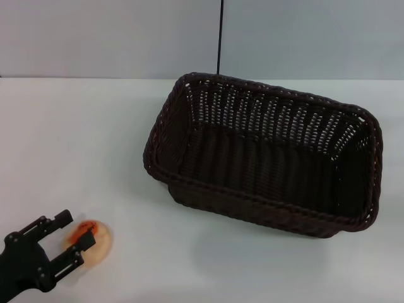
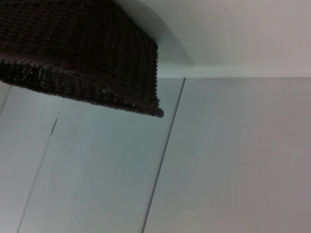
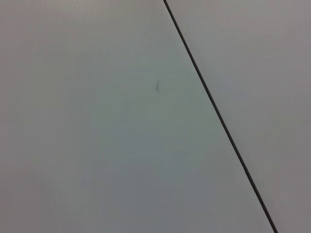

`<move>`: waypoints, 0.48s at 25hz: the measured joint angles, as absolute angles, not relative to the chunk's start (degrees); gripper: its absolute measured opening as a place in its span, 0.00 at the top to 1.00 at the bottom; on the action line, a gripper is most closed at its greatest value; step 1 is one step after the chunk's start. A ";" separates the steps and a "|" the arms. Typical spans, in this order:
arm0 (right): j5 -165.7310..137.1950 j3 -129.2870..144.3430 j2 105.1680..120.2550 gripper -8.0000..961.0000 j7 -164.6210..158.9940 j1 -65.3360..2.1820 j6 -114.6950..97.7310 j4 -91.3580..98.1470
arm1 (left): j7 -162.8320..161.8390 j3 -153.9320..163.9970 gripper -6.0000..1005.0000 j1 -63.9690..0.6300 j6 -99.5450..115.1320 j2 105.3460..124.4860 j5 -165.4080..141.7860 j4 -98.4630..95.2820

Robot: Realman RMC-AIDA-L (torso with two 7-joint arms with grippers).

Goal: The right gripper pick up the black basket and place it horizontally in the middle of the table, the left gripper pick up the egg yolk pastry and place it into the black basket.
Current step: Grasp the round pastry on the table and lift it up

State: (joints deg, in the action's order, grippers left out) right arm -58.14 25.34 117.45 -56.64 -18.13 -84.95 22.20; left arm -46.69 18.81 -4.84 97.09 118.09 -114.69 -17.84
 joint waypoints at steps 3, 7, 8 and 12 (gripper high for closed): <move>-58.12 25.32 117.54 0.53 -56.63 -18.49 -84.31 22.17 | -46.64 18.83 0.41 -4.83 96.62 118.10 -115.08 -17.84; -58.09 25.31 117.65 0.53 -56.51 -18.86 -84.11 22.15 | -45.99 18.87 0.41 -4.90 95.54 118.13 -115.92 -17.84; -58.09 25.31 117.67 0.53 -56.47 -18.91 -84.11 22.14 | -45.99 18.87 0.41 -4.90 95.54 118.13 -115.92 -17.84; -58.09 25.26 117.69 0.53 -56.43 -18.98 -84.10 22.14 | -45.95 18.89 0.41 -5.46 94.52 118.07 -116.76 -17.84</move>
State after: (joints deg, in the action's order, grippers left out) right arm -58.09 25.26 117.69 -56.43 -18.98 -84.10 22.14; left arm -45.95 18.89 -5.46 94.52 118.07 -116.76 -17.84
